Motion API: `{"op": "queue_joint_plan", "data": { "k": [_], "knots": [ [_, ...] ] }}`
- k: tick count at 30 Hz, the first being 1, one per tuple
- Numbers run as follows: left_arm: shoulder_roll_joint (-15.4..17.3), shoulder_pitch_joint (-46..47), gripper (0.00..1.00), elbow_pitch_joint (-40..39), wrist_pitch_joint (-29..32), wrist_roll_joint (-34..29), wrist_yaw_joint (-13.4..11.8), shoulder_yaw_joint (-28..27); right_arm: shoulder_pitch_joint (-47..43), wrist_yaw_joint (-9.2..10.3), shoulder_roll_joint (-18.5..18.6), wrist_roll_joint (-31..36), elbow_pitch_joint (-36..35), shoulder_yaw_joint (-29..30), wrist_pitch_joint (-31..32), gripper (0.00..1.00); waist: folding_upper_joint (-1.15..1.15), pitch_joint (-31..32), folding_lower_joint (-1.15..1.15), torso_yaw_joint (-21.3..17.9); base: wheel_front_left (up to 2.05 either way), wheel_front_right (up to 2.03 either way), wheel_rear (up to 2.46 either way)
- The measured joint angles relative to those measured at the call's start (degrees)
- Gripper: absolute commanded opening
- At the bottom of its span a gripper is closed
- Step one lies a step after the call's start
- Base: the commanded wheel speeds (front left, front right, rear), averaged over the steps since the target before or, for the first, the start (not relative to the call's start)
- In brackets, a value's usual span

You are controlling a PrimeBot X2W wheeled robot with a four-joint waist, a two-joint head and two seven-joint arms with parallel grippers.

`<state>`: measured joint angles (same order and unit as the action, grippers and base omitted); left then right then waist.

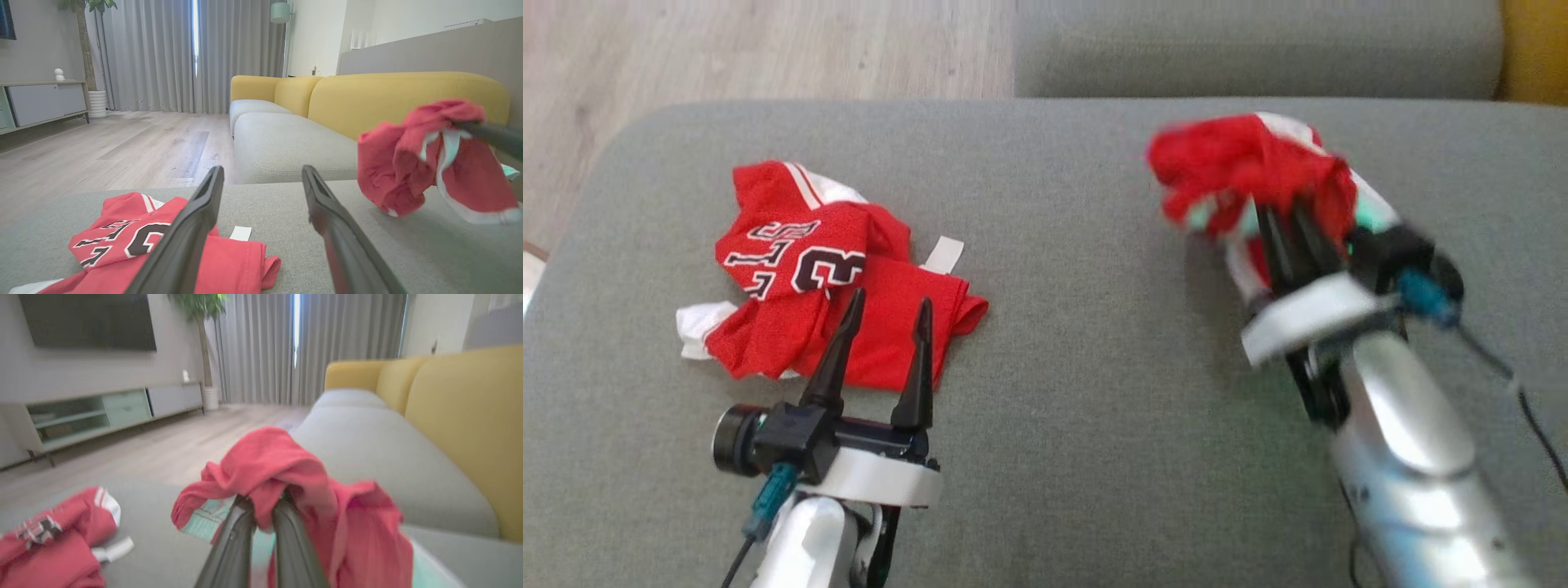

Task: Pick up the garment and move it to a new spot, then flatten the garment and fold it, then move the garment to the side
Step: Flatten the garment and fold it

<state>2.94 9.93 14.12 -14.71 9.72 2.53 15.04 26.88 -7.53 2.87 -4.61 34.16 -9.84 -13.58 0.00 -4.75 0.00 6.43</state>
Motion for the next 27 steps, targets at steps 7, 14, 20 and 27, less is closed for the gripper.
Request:
{"op": "queue_joint_plan", "data": {
  "k": [7,14,20,27],
  "knots": [
    [0.0,-3.0,1.0,0.1,0.0,1.0,-0.2,-0.4,10.5,0.0,0.1,-12.6,-4.8,-1.2,6.8,0.0,0.0,3.3,-0.01,0.0,0.0,0.0,0.0],
    [0.0,-3.5,1.0,-0.4,0.0,1.0,-0.5,-0.8,4.3,0.0,0.9,-11.9,-5.0,7.4,15.4,0.0,0.0,3.2,0.0,-1.0,0.0,0.0,0.0],
    [0.0,-3.4,1.0,-0.6,0.0,0.8,-0.4,-1.0,-6.4,0.0,1.8,-11.6,-5.0,17.9,19.3,0.0,0.0,2.0,0.0,-2.5,0.0,0.0,0.0],
    [0.0,-2.9,1.0,-0.5,0.0,0.3,0.0,-0.8,-5.1,0.0,1.7,-2.9,-0.6,32.6,20.1,1.0,0.0,0.6,0.01,-4.6,0.0,0.0,0.0]
  ]
}}
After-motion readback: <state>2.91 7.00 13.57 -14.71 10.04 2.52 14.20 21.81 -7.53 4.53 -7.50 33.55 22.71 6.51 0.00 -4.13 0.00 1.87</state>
